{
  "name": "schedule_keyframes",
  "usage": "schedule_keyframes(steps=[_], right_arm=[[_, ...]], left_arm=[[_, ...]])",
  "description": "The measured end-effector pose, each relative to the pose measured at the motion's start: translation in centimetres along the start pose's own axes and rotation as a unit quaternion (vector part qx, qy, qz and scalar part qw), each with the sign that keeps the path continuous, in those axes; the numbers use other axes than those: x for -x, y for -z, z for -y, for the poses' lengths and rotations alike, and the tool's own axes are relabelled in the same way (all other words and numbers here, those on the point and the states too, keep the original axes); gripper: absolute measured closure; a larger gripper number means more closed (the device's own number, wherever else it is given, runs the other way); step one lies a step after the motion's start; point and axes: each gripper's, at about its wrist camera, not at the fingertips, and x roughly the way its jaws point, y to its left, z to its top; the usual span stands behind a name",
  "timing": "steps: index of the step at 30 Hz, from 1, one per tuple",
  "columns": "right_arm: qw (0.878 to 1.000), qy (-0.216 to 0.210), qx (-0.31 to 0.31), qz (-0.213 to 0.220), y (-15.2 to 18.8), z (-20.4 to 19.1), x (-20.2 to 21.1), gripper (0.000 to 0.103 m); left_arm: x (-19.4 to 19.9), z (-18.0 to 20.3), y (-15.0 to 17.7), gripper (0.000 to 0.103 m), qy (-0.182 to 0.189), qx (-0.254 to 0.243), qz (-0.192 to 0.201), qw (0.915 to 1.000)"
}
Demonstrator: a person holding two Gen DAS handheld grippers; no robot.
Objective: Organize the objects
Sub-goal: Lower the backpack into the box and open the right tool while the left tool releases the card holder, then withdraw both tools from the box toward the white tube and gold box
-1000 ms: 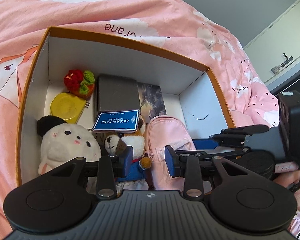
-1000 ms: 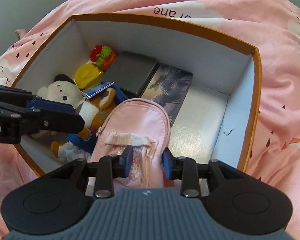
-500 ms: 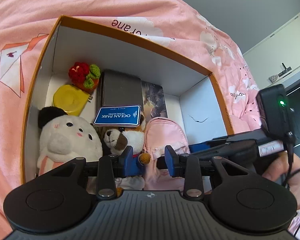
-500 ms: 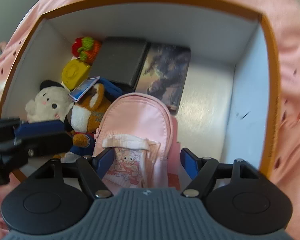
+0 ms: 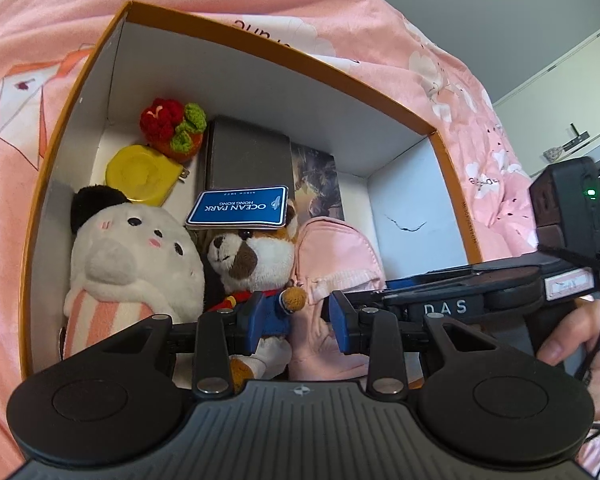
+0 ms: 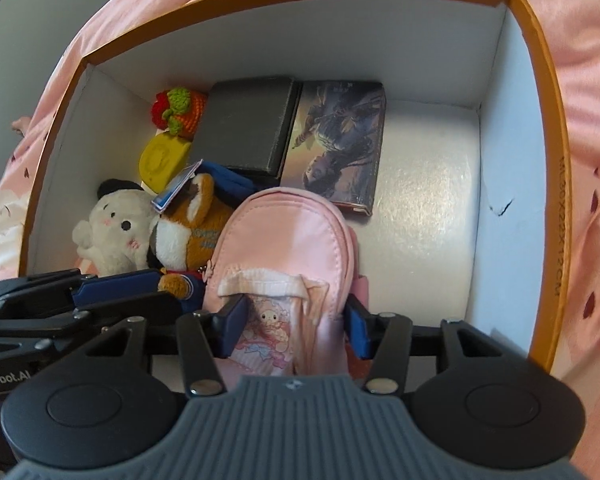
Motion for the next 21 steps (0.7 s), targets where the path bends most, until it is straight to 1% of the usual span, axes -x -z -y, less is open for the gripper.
schedule_keyframes(steps=[3, 7, 10, 11, 13, 14, 18, 21], right_arm=[[0.999, 0.029, 0.035, 0.02, 0.4, -1.0, 0.5, 0.038], [0.992, 0.076, 0.084, 0.058, 1.4, -2.5, 2.0, 0.035], [0.98, 0.122, 0.122, 0.1, 2.7, -3.8, 3.5, 0.032], [0.974, 0.139, 0.134, 0.115, 3.2, -4.2, 4.0, 0.029], [0.963, 0.17, 0.154, 0.146, 4.2, -5.0, 5.0, 0.028], [0.957, 0.18, 0.161, 0.16, 4.7, -5.3, 5.4, 0.028], [0.945, 0.196, 0.172, 0.195, 6.2, -5.8, 7.1, 0.027], [0.938, 0.205, 0.171, 0.223, 7.6, -6.5, 8.3, 0.027]], left_arm=[[0.8, 0.8, 0.7, 0.064, -0.006, -0.02, 0.023, 0.9995], [2.3, 2.2, 1.8, 0.064, -0.009, -0.047, 0.063, 0.9969], [3.5, 3.2, 2.6, 0.064, -0.009, -0.068, 0.088, 0.9938], [3.9, 3.6, 2.9, 0.063, -0.009, -0.075, 0.094, 0.9927], [4.5, 4.4, 3.3, 0.057, -0.01, -0.088, 0.104, 0.9906], [4.8, 4.6, 3.5, 0.057, -0.009, -0.094, 0.109, 0.9896], [5.9, 5.6, 4.4, 0.056, -0.009, -0.108, 0.117, 0.9872], [6.6, 5.9, 5.2, 0.052, -0.006, -0.113, 0.124, 0.9858]])
